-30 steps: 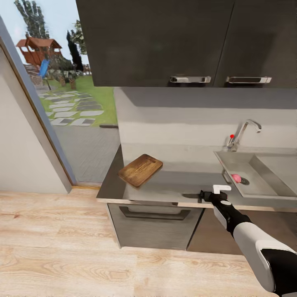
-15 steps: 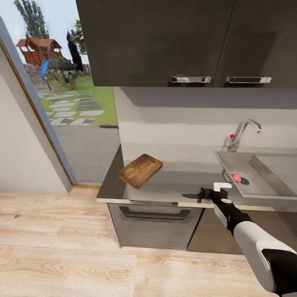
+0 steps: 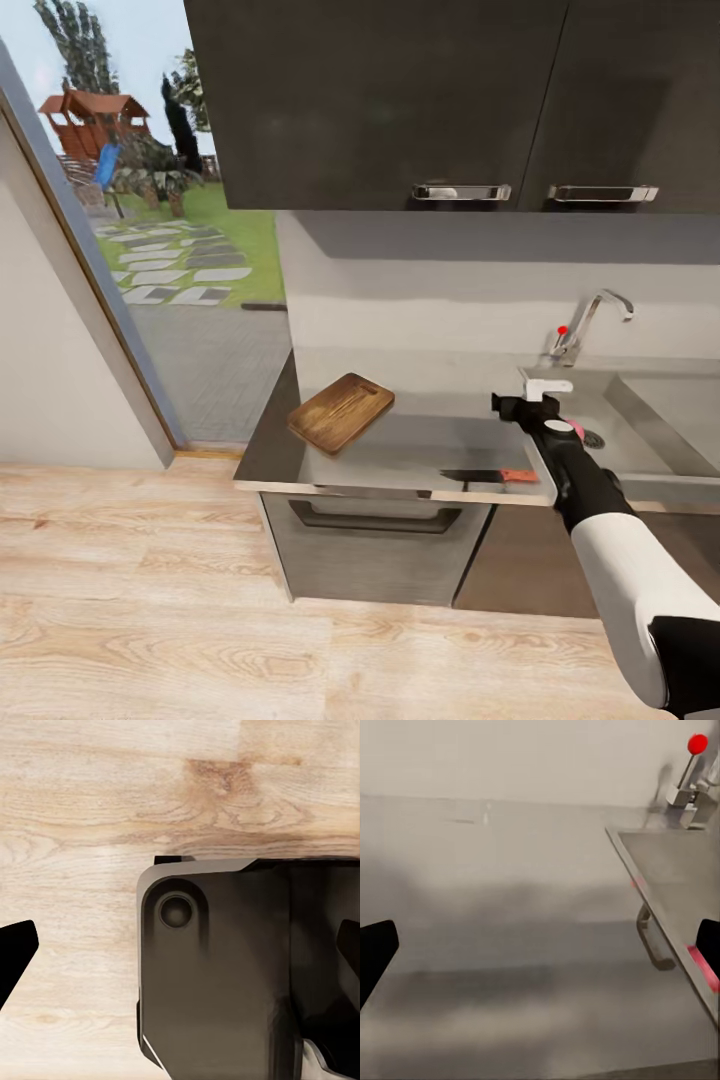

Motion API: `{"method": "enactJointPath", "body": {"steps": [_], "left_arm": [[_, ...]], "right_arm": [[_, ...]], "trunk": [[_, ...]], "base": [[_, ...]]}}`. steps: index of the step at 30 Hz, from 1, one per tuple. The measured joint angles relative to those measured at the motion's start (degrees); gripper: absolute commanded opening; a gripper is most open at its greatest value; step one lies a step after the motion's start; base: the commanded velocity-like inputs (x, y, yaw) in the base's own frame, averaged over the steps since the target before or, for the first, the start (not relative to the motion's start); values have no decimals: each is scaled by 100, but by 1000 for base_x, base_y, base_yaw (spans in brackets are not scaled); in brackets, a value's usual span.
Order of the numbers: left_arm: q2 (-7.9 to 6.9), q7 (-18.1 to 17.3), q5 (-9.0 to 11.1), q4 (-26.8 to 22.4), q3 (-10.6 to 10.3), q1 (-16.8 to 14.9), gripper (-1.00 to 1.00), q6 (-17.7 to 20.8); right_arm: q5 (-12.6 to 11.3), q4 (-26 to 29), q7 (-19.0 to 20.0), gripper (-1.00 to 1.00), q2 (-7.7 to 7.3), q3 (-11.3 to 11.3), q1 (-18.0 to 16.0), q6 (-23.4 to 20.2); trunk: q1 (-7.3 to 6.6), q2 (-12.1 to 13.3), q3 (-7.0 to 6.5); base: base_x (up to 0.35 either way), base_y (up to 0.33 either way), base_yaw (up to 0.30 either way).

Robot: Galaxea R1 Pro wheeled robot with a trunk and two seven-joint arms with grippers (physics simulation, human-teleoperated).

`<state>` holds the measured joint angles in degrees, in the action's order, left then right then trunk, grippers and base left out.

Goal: In the kitchen, take the Vidalia onion out of the sink, dice it on the chopping board with the paring knife, put the diced onion into the bowl on the countertop, then place both the paring knife and the chopping board into the sink.

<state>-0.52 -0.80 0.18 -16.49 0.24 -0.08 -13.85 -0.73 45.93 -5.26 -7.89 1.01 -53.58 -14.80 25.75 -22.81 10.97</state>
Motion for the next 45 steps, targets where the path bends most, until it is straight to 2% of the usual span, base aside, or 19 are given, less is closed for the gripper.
{"method": "enactJointPath", "body": {"steps": [6, 21, 29, 37, 41, 45], "left_arm": [[7, 0, 5, 0, 0, 0, 100, 0], [8, 0, 7, 1, -1, 0, 100, -1], [0, 0, 6, 1, 0, 0, 100, -1], [0, 0, 6, 5, 0, 0, 100, 0], [0, 0, 3, 1, 0, 0, 100, 0], [0, 0, 0, 0, 0, 0, 100, 0]], "right_arm": [[-5, 118, 0, 100, 7, -7, 1, -185], [-6, 108, 8, 100, 21, -19, 1, -216], [-14, 47, 9, 100, 93, -17, 1, -218], [-13, 30, 48, 100, 158, -25, 1, -219], [-8, 29, 56, 100, 214, -91, 1, -225], [-11, 30, 78, 100, 234, -290, 1, -230]], "trunk": [[-1, 0, 0], [-2, 0, 0], [-2, 0, 1], [-2, 0, 0], [0, 0, 0], [0, 0, 0]], "base": [[32, 25, 0], [215, 180, 0], [236, 188, 0], [225, 27, 0], [70, 3, 0], [20, 1, 0]]}}
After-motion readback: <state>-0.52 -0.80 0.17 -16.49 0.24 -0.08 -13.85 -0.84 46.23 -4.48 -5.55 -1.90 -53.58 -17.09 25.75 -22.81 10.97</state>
